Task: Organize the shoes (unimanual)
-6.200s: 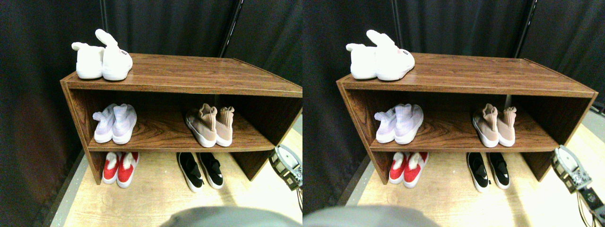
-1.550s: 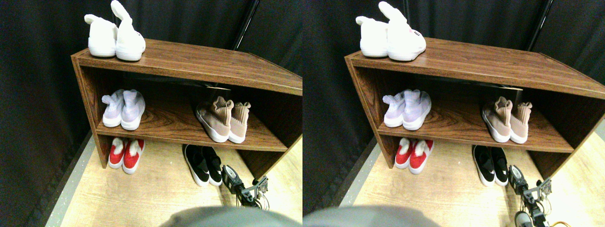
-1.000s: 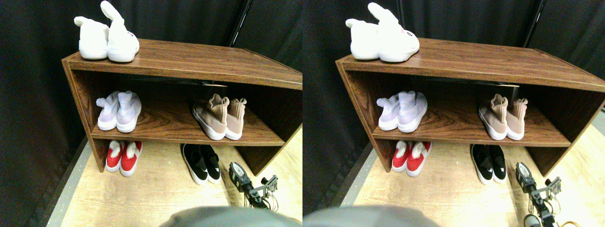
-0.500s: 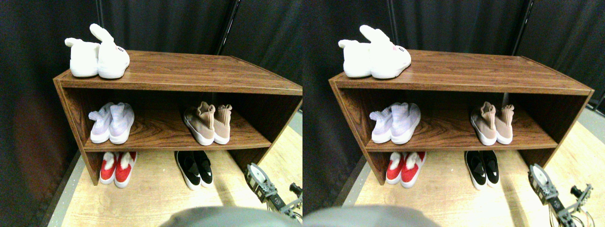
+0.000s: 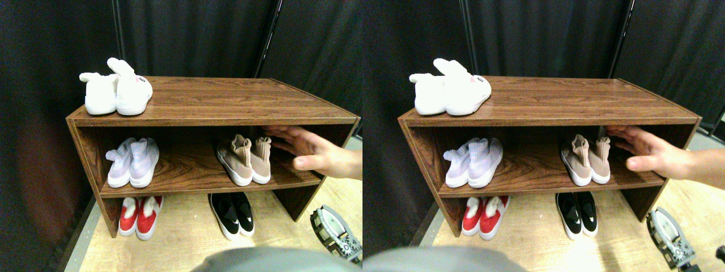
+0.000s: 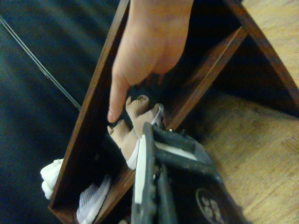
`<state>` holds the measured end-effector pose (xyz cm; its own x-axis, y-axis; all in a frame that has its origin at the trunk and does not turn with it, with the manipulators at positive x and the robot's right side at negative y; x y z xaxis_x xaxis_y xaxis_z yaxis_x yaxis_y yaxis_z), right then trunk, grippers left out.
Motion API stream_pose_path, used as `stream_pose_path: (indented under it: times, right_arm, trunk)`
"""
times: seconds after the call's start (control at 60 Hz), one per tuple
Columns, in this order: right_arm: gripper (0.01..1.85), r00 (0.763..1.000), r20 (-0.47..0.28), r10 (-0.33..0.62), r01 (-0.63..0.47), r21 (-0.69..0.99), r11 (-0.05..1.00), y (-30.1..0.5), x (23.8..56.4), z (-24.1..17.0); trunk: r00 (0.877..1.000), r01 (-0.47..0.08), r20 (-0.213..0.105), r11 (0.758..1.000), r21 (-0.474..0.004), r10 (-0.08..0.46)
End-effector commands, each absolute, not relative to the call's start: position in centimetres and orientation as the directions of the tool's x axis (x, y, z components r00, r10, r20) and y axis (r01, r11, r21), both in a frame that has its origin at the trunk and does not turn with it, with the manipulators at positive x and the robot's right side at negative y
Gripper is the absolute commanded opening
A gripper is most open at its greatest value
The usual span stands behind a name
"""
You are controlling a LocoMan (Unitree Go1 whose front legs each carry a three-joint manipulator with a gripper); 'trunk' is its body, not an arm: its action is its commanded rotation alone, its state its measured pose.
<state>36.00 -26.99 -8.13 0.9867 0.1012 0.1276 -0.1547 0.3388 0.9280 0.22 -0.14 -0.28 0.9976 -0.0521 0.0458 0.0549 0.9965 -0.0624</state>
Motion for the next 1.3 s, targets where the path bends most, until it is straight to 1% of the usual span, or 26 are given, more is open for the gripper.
stream_pose_path:
  times: [0.017, 0.15, 0.2, 0.25, 0.35, 0.417, 0.517, 0.633, 0.85, 1.017, 1.3]
  right_arm:
    - [0.06, 0.978, 0.175, 0.116, -0.205, 0.912, 0.356, -26.5, 35.9, -7.0]
    - [0.06, 0.977, 0.177, 0.121, -0.209, 0.911, 0.355, -26.2, 36.3, -6.9]
    - [0.06, 0.976, 0.177, 0.125, -0.211, 0.911, 0.355, -26.1, 36.4, -7.0]
    - [0.06, 0.977, 0.174, 0.127, -0.207, 0.917, 0.339, -26.0, 36.5, -7.0]
    - [0.06, 0.974, 0.18, 0.139, -0.218, 0.915, 0.339, -25.8, 36.8, -7.2]
    - [0.06, 0.974, 0.176, 0.139, -0.212, 0.924, 0.318, -25.8, 37.0, -7.4]
    - [0.06, 0.974, 0.182, 0.136, -0.218, 0.92, 0.327, -25.7, 37.2, -7.5]
    - [0.06, 0.975, 0.177, 0.132, -0.21, 0.927, 0.309, -25.7, 37.3, -7.6]
    - [0.06, 0.976, 0.178, 0.125, -0.209, 0.925, 0.318, -25.9, 37.6, -7.6]
    - [0.06, 0.98, 0.171, 0.101, -0.195, 0.924, 0.33, -25.9, 37.7, -7.6]
    - [0.06, 0.98, 0.17, 0.101, -0.195, 0.922, 0.334, -25.9, 38.1, -7.7]
  trunk:
    - [0.997, 0.048, 0.066, 0.996, -0.071, -0.044]
    - [0.997, 0.039, 0.064, 0.996, -0.08, -0.034]
    - [0.998, 0.034, 0.059, 0.996, -0.083, -0.029]
    - [0.998, 0.034, 0.059, 0.996, -0.083, -0.029]
    - [0.998, 0.035, 0.054, 0.996, -0.079, -0.031]
    - [0.998, 0.036, 0.051, 0.996, -0.077, -0.032]
    - [0.998, 0.036, 0.046, 0.997, -0.074, -0.033]
    - [0.998, 0.039, 0.043, 0.997, -0.071, -0.036]
    - [0.998, 0.044, 0.036, 0.997, -0.069, -0.042]
    - [0.999, 0.045, 0.032, 0.997, -0.067, -0.043]
    - [0.998, 0.051, 0.028, 0.996, -0.067, -0.05]
